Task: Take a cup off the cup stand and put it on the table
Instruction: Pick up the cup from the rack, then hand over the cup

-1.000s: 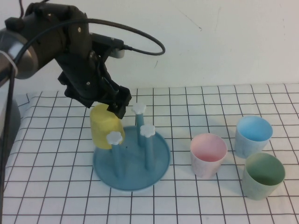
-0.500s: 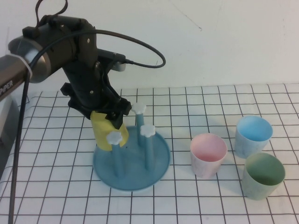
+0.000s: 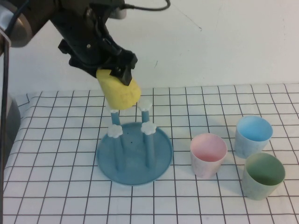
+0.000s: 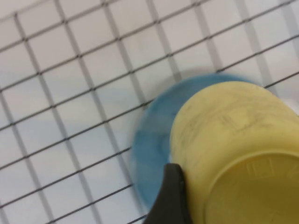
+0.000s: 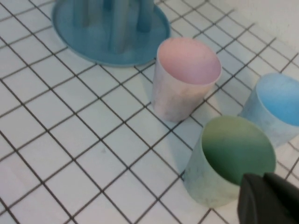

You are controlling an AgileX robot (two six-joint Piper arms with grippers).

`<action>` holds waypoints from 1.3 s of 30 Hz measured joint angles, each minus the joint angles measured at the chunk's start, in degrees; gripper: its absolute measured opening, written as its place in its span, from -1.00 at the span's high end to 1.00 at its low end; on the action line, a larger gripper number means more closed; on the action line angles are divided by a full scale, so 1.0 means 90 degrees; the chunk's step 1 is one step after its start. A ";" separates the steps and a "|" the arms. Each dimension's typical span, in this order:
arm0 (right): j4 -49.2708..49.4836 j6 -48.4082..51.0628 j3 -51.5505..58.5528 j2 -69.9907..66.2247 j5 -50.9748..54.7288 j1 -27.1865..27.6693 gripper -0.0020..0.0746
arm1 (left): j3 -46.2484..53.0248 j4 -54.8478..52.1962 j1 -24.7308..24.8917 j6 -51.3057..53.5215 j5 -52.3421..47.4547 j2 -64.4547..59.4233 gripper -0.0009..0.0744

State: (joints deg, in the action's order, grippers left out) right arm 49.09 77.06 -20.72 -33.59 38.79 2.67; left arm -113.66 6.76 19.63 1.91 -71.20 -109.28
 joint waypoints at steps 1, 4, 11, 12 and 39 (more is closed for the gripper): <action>0.0178 0.0158 0.0000 0.0000 -0.0013 0.0000 0.95 | -0.0093 0.0170 0.0000 0.0016 0.0000 0.0073 -0.49; 0.1160 0.0757 0.0000 0.0000 -0.0038 0.0000 0.95 | -0.0252 0.0862 0.0000 0.0155 -0.0013 0.0263 -0.49; 0.4453 0.3020 0.0000 0.0000 0.0530 0.0000 0.95 | -0.0300 0.3880 0.0000 0.1123 -0.0038 0.0514 -0.49; 0.4750 0.3385 -0.0013 0.0000 0.0796 0.0000 0.90 | -0.0300 0.4295 0.0000 0.1286 -0.0038 0.0514 -0.49; 0.5255 0.2843 -0.1078 0.0000 0.0111 0.0000 0.13 | -0.0300 0.7157 0.1484 0.2406 0.0003 0.0445 -0.49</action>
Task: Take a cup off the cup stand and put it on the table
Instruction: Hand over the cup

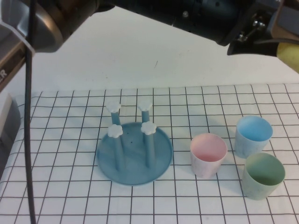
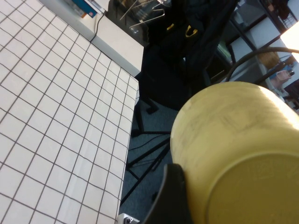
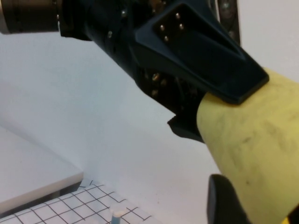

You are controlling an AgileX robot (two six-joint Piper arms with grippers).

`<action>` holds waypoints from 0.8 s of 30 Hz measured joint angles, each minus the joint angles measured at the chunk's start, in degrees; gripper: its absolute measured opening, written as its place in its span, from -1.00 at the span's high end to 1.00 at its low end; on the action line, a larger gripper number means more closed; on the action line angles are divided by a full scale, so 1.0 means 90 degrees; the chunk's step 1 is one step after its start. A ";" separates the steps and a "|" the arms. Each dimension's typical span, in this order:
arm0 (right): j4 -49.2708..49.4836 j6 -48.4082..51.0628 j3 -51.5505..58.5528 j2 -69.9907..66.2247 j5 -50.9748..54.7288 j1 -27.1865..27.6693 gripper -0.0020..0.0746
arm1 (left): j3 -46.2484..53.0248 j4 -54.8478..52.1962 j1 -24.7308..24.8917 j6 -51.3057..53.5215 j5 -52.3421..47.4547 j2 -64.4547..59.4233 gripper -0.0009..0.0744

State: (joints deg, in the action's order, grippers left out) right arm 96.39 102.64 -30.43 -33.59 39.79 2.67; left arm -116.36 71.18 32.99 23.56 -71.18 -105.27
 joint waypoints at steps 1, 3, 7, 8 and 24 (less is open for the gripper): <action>0.0000 -0.0003 0.0000 0.0000 0.0000 0.0000 0.21 | 0.0000 0.0042 0.0017 0.0000 0.0000 -0.0015 -0.49; 0.0013 0.0002 0.0000 0.0000 0.0000 0.0000 0.35 | 0.0000 0.0163 0.0032 0.0026 0.0000 -0.0074 -0.49; 0.0013 0.0158 0.0000 0.0000 0.0000 0.0000 0.62 | 0.0000 0.0344 0.0032 0.0107 0.0000 -0.0131 -0.49; 0.0013 0.0219 0.0000 -0.0013 0.0013 0.0000 0.67 | 0.0000 0.0373 0.0032 0.0133 0.0000 -0.0146 -0.49; 0.0065 0.0949 0.0000 -0.0048 0.0079 0.0000 0.89 | -0.0010 0.0368 0.0048 0.0299 -0.0012 -0.0197 -0.67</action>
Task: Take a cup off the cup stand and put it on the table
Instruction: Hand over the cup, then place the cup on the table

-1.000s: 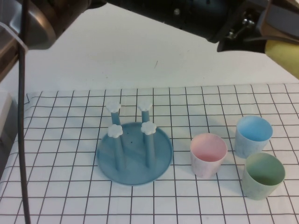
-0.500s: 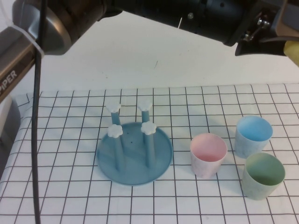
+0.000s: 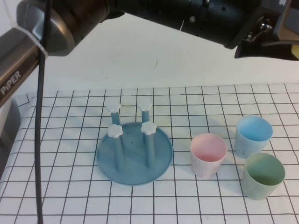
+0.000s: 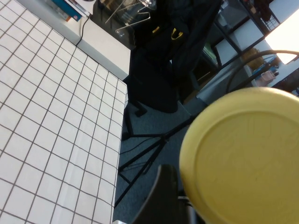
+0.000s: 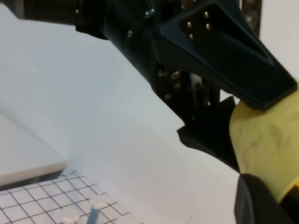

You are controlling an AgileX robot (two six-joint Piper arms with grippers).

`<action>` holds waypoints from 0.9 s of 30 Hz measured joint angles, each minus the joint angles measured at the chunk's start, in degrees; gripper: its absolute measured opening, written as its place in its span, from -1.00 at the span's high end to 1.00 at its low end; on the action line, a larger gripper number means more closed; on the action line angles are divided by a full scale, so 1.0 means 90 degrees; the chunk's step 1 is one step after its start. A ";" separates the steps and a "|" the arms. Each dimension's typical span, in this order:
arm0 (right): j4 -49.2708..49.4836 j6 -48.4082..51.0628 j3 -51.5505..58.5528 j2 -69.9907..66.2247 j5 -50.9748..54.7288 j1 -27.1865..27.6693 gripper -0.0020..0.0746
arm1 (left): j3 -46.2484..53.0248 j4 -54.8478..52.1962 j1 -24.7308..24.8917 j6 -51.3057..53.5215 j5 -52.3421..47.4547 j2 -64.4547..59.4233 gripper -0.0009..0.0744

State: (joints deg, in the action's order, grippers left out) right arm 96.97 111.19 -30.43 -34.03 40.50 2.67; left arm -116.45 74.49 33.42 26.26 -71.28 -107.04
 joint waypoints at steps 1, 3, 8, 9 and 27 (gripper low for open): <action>0.0000 0.0015 0.0000 0.0000 -0.0063 0.0000 0.90 | 0.0000 -0.0048 0.0000 0.0000 0.0010 0.0000 -0.68; 0.0000 0.0025 0.0000 0.0000 -0.0230 0.0000 0.90 | 0.0000 -0.0101 -0.0059 0.0000 0.0010 0.0000 -0.69; 0.0000 0.0025 0.0000 0.0000 -0.0611 0.0000 0.90 | 0.0000 -0.0367 -0.0439 0.0000 0.0010 0.0000 -0.69; 0.0000 0.0025 0.0000 0.0000 -0.0657 0.0000 0.90 | 0.0000 -0.0495 -0.0546 0.0000 0.0014 0.0000 -0.67; -0.5524 -0.5728 -0.3387 -0.3089 0.1965 -0.0014 0.90 | 0.0209 -0.5360 -0.1401 -0.0725 -0.0019 0.1055 0.97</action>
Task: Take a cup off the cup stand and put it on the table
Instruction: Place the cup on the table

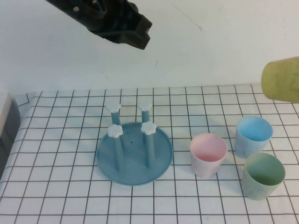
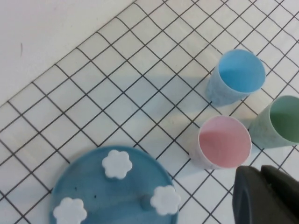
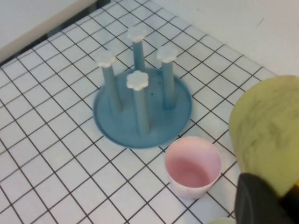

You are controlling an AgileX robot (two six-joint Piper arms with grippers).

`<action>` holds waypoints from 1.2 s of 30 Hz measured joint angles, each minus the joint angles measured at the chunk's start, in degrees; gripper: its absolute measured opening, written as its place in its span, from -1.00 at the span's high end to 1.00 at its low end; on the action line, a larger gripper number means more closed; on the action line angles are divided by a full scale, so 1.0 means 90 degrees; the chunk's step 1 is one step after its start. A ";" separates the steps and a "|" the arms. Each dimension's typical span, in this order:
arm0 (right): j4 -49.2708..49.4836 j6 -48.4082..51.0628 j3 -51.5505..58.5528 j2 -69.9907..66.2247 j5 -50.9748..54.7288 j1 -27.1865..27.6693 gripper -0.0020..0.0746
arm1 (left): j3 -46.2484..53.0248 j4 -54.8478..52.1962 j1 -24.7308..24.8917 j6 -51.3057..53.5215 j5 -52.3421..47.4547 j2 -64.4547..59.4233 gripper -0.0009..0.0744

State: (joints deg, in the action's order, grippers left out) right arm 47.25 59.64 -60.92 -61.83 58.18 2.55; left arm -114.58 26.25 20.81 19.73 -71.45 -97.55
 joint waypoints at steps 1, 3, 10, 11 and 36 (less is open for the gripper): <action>-0.0086 -0.0051 -0.0201 -0.0174 0.0069 0.0000 0.90 | 0.0152 -0.0031 0.0000 0.0037 0.0000 0.0161 0.97; -0.0252 -0.0116 -0.0512 -0.0445 0.0242 -0.0060 0.90 | 0.0583 -0.0103 0.0000 0.0084 0.0000 0.0501 0.97; -0.1622 -0.0779 -0.0836 -0.1086 0.0529 -0.1258 0.90 | 0.2338 -0.0332 0.0000 0.0284 -0.0023 0.1797 0.97; -0.1825 -0.0900 -0.0848 -0.1145 0.0567 -0.1539 0.90 | 0.2559 -0.0344 0.0000 0.0298 -0.0023 0.2005 0.97; -0.4197 -0.1991 -0.0917 -0.4425 -0.0255 -0.4571 0.90 | 0.5714 -0.0006 0.0000 0.0354 0.0455 0.4470 0.97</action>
State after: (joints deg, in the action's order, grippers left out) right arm 9.48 41.71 -69.17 -101.66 55.88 -38.60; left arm -63.15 26.19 20.81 22.92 -67.36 -57.32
